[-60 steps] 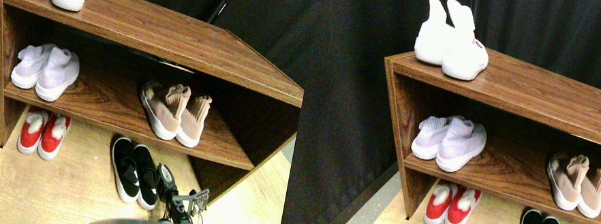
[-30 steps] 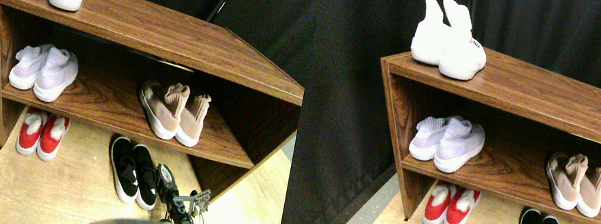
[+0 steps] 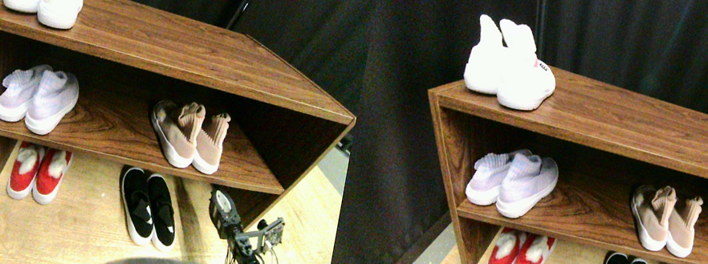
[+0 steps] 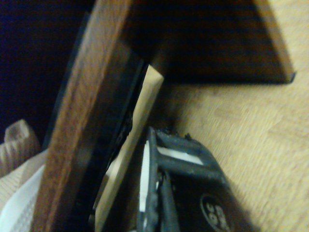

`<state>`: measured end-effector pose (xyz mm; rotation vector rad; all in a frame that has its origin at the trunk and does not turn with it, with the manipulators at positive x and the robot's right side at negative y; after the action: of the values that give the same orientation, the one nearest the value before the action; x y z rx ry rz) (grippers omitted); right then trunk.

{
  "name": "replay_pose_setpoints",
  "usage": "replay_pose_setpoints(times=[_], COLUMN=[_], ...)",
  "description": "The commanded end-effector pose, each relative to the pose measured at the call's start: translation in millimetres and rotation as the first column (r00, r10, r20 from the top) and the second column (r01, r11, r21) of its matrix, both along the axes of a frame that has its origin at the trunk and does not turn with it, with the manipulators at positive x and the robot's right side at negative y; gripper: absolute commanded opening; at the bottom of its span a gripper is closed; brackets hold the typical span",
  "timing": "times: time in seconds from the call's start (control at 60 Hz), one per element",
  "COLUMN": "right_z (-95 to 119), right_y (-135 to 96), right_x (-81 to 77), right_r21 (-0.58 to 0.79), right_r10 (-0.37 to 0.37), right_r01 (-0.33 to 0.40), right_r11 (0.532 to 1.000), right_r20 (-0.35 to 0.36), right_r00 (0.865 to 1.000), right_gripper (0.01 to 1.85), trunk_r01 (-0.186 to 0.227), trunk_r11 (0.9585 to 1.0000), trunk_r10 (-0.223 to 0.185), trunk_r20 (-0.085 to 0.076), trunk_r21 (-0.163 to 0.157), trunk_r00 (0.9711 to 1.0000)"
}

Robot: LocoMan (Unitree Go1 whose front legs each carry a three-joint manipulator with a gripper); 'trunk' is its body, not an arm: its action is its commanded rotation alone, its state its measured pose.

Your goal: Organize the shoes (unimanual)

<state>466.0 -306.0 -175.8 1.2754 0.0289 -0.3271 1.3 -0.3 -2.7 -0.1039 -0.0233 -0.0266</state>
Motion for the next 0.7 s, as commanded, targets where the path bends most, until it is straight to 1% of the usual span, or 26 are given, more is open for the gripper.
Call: replay_pose_setpoints(times=[0.017, 0.067, 0.117, 0.233, 0.267, 0.317, 0.333, 0.367, 0.4, 0.5, 0.533, 0.567, 0.583, 0.6, 0.617, 0.633, 0.65, 0.667, 0.683, 0.7], right_z=[10.2, 14.8, 19.0, 28.1, 31.3, 33.6, 35.6, 36.2, 38.9, 49.0, 54.0, 55.5, 58.4, 61.5, 64.8, 68.1, 69.7, 73.0, 76.3, 77.9], right_y=[-4.2, -4.7, -4.4, 0.4, 2.6, 4.3, 5.4, 5.6, 6.8, 11.2, 12.0, 12.4, 13.0, 13.3, 13.6, 14.5, 15.1, 16.2, 17.3, 17.9], right_x=[-8.2, -14.6, -20.6, -33.0, -37.9, -41.9, -45.5, -46.7, -51.5, -65.9, -71.5, -72.9, -75.2, -77.2, -79.3, -81.4, -82.5, -84.5, -86.4, -87.4], right_r21=[-0.024, -0.035, -0.053, -0.046, -0.036, -0.032, -0.037, -0.041, -0.053, -0.065, -0.086, -0.09, -0.113, -0.138, -0.141, -0.139, -0.137, -0.139, -0.146, -0.149], right_r10=[-0.022, -0.03, -0.015, 0.009, 0.027, 0.034, 0.048, 0.062, 0.09, 0.101, 0.136, 0.144, 0.177, 0.211, 0.206, 0.21, 0.214, 0.228, 0.244, 0.248], right_r01=[0.023, 0.032, 0.019, -0.005, -0.024, -0.031, -0.045, -0.058, -0.085, -0.093, -0.124, -0.131, -0.16, -0.188, -0.183, -0.186, -0.191, -0.204, -0.217, -0.22], right_r11=[0.999, 0.999, 0.998, 0.999, 0.999, 0.999, 0.998, 0.997, 0.995, 0.994, 0.989, 0.987, 0.981, 0.972, 0.973, 0.973, 0.972, 0.969, 0.965, 0.964], right_r20=[0.051, 0.055, 0.063, 0.084, 0.093, 0.1, 0.103, 0.105, 0.111, 0.132, 0.148, 0.154, 0.163, 0.169, 0.174, 0.183, 0.189, 0.196, 0.203, 0.207], right_r00=[0.998, 0.998, 0.998, 0.996, 0.995, 0.994, 0.994, 0.993, 0.99, 0.986, 0.98, 0.977, 0.971, 0.963, 0.963, 0.96, 0.958, 0.954, 0.948, 0.947], right_gripper=[0.06, 0.06, 0.06, 0.06, 0.06, 0.06, 0.06, 0.06, 0.06, 0.06, 0.06, 0.06, 0.06, 0.06, 0.06, 0.06, 0.06, 0.06, 0.06, 0.06], trunk_r01=[0.009, 0.012, 0.015, 0.018, 0.018, 0.019, 0.019, 0.019, 0.019, 0.018, 0.019, 0.019, 0.019, 0.019, 0.019, 0.02, 0.02, 0.021, 0.021, 0.021], trunk_r11=[0.9999, 0.9999, 0.9998, 0.9998, 0.9997, 0.9997, 0.9997, 0.9997, 0.9997, 0.9997, 0.9997, 0.9997, 0.9997, 0.9997, 0.9997, 0.9996, 0.9996, 0.9996, 0.9996, 0.9996], trunk_r10=[-0.009, -0.012, -0.015, -0.018, -0.019, -0.02, -0.02, -0.02, -0.02, -0.019, -0.019, -0.02, -0.02, -0.02, -0.02, -0.021, -0.021, -0.022, -0.022, -0.022], trunk_r20=[0.021, 0.023, 0.028, 0.03, 0.029, 0.033, 0.033, 0.036, 0.038, 0.044, 0.046, 0.048, 0.048, 0.052, 0.052, 0.056, 0.056, 0.061, 0.061, 0.065], trunk_r21=[0.006, 0.008, 0.01, 0.012, 0.013, 0.013, 0.013, 0.013, 0.013, 0.013, 0.014, 0.015, 0.015, 0.017, 0.017, 0.018, 0.018, 0.019, 0.019, 0.02], trunk_r00=[0.9997, 0.9997, 0.9995, 0.9994, 0.9994, 0.9993, 0.9993, 0.9992, 0.9991, 0.9989, 0.9988, 0.9986, 0.9986, 0.9984, 0.9984, 0.9982, 0.9982, 0.9979, 0.9979, 0.9976])
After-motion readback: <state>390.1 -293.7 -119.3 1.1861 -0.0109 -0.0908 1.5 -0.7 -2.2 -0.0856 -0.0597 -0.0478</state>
